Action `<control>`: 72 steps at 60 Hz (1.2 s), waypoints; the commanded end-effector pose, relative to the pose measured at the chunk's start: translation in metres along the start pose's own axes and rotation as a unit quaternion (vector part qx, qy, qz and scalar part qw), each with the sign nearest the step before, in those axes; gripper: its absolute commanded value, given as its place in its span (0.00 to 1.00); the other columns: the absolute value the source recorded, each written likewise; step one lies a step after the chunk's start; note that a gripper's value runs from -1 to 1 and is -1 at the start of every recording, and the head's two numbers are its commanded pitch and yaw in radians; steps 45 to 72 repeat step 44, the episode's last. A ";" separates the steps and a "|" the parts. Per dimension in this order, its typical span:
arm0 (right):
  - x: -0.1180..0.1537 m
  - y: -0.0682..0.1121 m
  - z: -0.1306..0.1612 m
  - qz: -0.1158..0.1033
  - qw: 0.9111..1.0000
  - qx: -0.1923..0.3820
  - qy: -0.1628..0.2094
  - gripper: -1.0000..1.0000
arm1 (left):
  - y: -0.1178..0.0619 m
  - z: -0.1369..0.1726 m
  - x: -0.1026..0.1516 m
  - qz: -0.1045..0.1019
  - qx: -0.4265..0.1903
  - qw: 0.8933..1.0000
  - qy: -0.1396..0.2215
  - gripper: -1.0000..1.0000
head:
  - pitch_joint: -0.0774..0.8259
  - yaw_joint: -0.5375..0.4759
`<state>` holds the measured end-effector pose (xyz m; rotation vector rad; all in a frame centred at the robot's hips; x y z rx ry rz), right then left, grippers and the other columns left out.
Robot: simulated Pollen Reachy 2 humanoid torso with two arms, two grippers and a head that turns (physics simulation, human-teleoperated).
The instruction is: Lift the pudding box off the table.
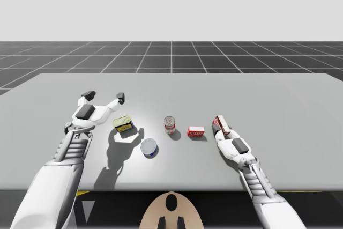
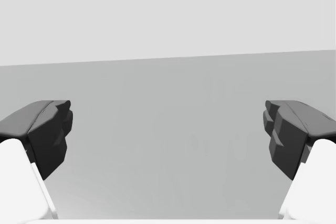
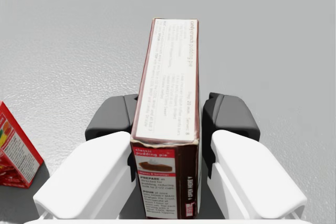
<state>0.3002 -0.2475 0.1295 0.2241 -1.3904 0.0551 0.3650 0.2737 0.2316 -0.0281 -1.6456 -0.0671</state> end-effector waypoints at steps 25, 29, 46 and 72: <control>0.071 0.020 0.029 0.008 0.996 0.021 -0.086 1.00 | 0.001 0.001 0.002 0.004 0.005 1.000 -0.001 0.00 | 0.46 0.19; 0.096 0.024 0.038 0.016 0.993 0.025 -0.114 1.00 | 0.002 0.001 0.002 0.005 0.005 1.000 -0.001 0.00 | 0.46 0.19; 0.170 0.042 0.076 0.059 0.976 0.035 -0.208 1.00 | 0.002 0.001 0.002 0.006 0.006 1.000 -0.002 0.00 | 0.46 0.19; 0.170 0.042 0.076 0.059 0.976 0.035 -0.208 1.00 | 0.002 0.001 0.002 0.006 0.006 1.000 -0.002 0.00 | 0.46 0.19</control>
